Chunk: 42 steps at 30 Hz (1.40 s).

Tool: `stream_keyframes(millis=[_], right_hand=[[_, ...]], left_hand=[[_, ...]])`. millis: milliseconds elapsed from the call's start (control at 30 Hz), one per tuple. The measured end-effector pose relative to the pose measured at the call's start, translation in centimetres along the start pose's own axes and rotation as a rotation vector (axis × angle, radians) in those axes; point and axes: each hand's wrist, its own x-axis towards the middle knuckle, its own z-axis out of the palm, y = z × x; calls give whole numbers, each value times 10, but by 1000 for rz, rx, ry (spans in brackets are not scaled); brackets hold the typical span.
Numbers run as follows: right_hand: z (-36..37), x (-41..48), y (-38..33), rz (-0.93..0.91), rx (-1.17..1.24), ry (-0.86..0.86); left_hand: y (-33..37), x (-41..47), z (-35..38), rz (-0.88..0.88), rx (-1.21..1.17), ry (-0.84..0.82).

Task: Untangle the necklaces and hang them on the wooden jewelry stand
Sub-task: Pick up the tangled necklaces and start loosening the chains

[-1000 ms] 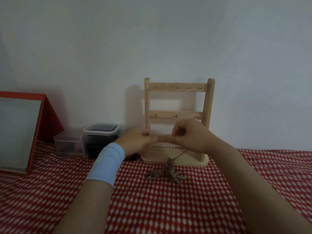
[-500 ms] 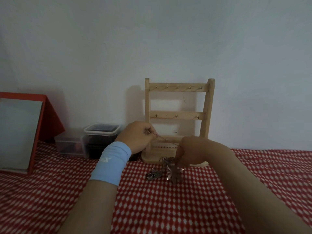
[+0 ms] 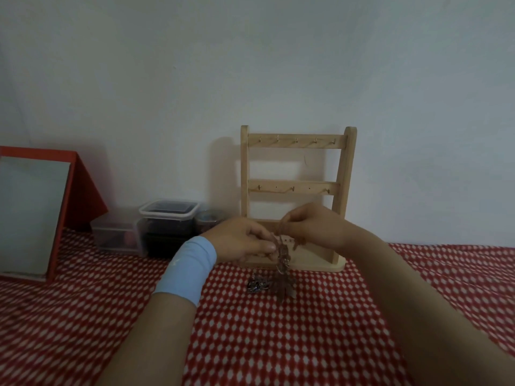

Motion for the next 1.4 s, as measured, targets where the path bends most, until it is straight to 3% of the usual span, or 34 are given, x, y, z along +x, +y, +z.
stream_keyframes(millis=[100, 233, 400, 467, 600, 767, 1033, 1233, 1333, 1400], right_hand=[[10, 2, -1, 41, 167, 57], [17, 1, -2, 22, 321, 72], [16, 0, -2, -4, 468, 28], [17, 0, 1, 34, 442, -19], [20, 2, -1, 56, 297, 80], [18, -2, -4, 18, 262, -93], [15, -1, 1, -18, 179, -94], [19, 4, 3, -31, 55, -63], [14, 2, 7, -24, 204, -70], [10, 1, 9, -35, 349, -75]], left_hand=[[-4, 1, 3, -21, -67, -75], [-8, 8, 7, -40, 88, 84], [-5, 7, 7, -33, -35, 121], [-5, 7, 4, -2, -146, 150], [-7, 5, 1, 6, -325, 198], [-6, 5, 1, -29, -496, 200], [1, 0, -1, -32, -370, 168], [-1, -1, -4, -10, -264, 254], [-5, -7, -15, -38, -249, 326], [-11, -12, -25, -132, -164, 278]])
